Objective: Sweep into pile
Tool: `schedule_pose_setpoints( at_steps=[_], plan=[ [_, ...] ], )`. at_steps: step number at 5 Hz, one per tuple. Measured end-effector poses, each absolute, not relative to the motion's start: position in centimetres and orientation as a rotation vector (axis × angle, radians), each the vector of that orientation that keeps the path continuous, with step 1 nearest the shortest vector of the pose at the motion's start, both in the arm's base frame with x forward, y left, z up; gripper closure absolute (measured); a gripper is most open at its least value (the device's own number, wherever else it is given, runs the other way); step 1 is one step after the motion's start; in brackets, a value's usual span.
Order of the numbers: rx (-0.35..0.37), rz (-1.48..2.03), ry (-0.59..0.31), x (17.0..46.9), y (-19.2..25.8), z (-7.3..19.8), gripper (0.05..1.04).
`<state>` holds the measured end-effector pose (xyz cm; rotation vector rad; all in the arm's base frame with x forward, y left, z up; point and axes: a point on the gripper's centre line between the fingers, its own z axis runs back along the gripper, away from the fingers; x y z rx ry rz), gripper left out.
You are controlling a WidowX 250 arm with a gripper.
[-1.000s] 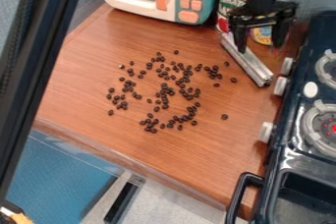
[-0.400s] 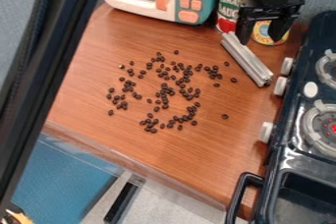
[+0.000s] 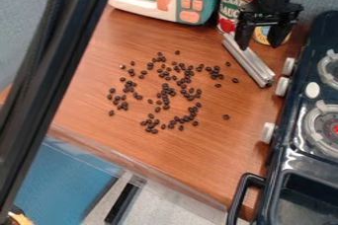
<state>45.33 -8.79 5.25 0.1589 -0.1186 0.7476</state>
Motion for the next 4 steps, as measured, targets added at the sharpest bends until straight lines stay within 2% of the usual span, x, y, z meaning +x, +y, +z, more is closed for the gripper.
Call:
schedule_pose_setpoints(
  at_steps=[1, 4],
  plan=[
    [0.124, 0.778, -0.127, 46.0, -7.6, 5.1, 0.084],
    [0.128, 0.786, -0.116, 45.7, -6.7, 2.6, 0.084]
  ],
)
